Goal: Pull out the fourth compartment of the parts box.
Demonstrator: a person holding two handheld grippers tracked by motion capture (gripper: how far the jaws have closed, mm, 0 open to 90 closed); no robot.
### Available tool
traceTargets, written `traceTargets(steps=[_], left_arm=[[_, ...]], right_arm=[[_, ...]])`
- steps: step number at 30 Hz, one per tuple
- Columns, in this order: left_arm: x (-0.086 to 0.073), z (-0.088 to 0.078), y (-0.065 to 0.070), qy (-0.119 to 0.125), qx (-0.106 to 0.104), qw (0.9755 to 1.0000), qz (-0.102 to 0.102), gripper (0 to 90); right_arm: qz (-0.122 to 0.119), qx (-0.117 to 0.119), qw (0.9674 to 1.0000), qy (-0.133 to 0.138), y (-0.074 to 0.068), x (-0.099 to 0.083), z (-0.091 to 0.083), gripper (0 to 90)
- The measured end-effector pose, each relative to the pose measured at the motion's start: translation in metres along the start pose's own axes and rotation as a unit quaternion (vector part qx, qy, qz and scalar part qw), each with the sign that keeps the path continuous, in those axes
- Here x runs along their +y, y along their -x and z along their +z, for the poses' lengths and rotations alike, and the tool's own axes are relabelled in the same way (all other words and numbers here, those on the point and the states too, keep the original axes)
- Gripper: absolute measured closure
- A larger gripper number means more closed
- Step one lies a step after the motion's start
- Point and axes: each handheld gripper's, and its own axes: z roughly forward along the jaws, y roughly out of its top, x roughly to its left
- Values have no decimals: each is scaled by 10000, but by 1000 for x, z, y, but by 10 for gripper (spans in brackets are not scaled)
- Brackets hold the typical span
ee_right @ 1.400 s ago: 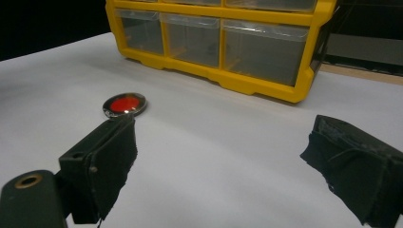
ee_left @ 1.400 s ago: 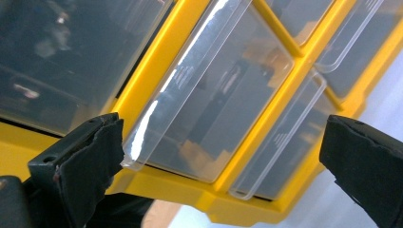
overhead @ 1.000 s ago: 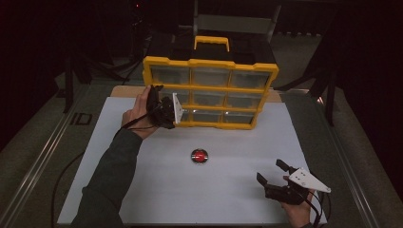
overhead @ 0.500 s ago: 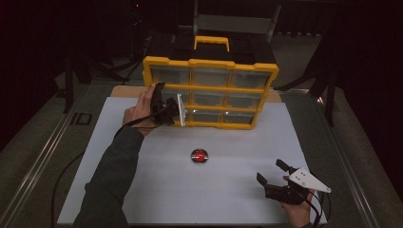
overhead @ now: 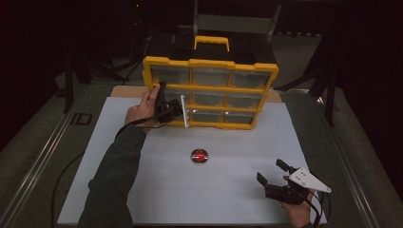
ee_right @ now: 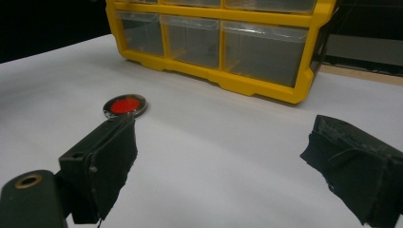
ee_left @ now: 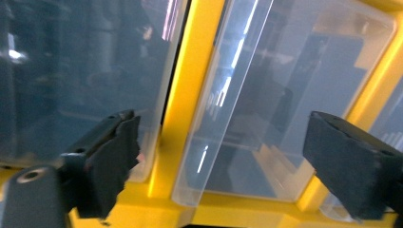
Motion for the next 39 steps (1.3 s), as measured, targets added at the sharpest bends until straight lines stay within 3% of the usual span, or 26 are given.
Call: traceTargets(steps=[2,4,6,7,14,27,39], left_arm=[[1,0,1,13,52,10000,51,153],[3,-1,4,67,198,9995,257,173],[3,-1,6,71,255,9993,280,212],[4,-2,7,102,309,9986,407,212],[6,-4,10,187,540,9958,715,354],[8,-7,9,203,768,9932,849,584],[9,-8,12,116,888,9915,945,655]], right_arm=[[-5,-3,10000,3,0,0,0,91],[-1,-15,10000,9,0,0,0,92],[-4,-14,10000,8,0,0,0,91],[-2,-20,10000,7,0,0,-1,92],[-7,-23,10000,0,0,0,-1,91],[-6,-27,10000,5,0,0,-1,92],[-3,-33,10000,7,0,0,-1,92]])
